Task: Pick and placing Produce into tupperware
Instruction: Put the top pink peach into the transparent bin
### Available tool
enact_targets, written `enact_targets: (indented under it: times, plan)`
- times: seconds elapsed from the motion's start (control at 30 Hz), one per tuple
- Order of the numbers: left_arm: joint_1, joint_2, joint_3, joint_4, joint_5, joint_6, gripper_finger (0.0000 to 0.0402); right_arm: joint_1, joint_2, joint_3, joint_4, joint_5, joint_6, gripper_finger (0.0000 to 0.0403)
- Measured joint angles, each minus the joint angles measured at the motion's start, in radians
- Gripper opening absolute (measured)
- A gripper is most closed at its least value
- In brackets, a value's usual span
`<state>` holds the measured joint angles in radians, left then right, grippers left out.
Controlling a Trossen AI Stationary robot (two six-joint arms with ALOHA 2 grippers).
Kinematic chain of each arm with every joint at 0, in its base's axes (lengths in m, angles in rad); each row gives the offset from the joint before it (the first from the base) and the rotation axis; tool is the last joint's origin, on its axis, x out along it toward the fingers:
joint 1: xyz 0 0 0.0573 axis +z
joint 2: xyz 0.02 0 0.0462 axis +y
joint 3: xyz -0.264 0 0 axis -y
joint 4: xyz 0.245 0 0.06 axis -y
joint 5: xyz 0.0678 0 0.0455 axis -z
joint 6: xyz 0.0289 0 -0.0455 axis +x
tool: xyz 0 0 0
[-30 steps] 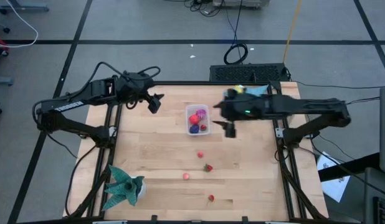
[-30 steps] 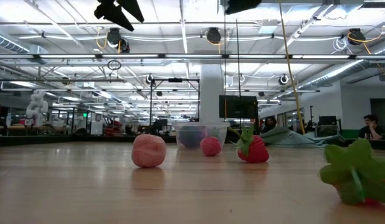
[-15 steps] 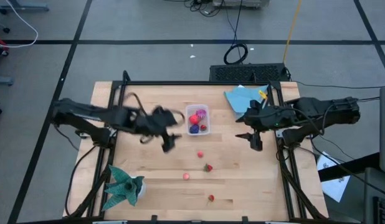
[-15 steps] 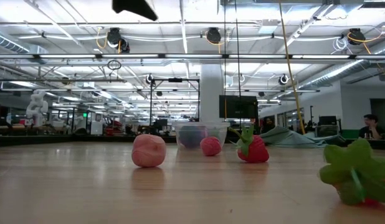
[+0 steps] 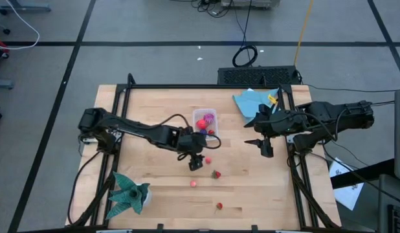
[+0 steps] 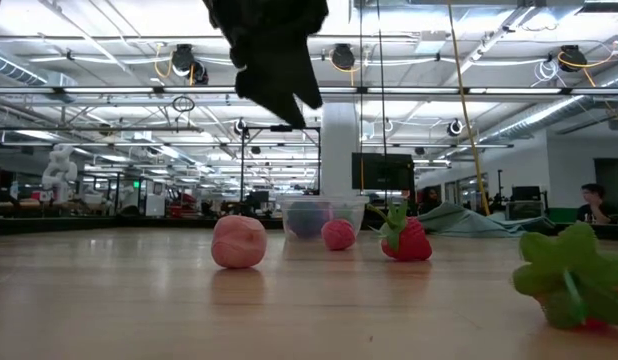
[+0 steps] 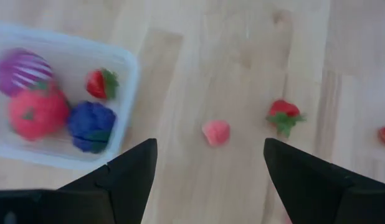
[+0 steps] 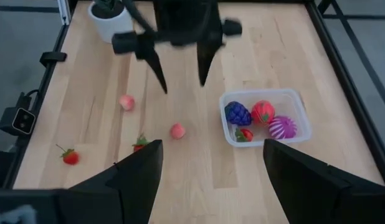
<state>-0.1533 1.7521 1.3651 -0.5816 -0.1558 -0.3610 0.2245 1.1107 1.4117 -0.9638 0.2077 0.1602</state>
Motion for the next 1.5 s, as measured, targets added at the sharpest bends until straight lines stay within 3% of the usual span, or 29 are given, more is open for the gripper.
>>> enact_targets:
  times: [0.2,0.43,0.87,1.5]
  plan:
    - [0.005,0.052,0.000,0.007,0.072,-0.022,0.0296,-0.010,-0.001,0.000,0.030,0.000,-0.051,0.0270]
    - [0.001,0.106,0.000,0.057,0.077,-0.044,0.0296,-0.047,-0.001,0.000,0.085,0.001,-0.097,0.0270]
    - [0.015,0.219,0.000,0.107,-0.032,-0.034,0.0296,-0.055,-0.001,0.000,0.089,0.000,-0.095,0.0270]
    - [0.015,0.242,0.000,0.137,-0.063,-0.017,0.0296,-0.055,-0.001,0.000,0.092,0.000,-0.094,0.0270]
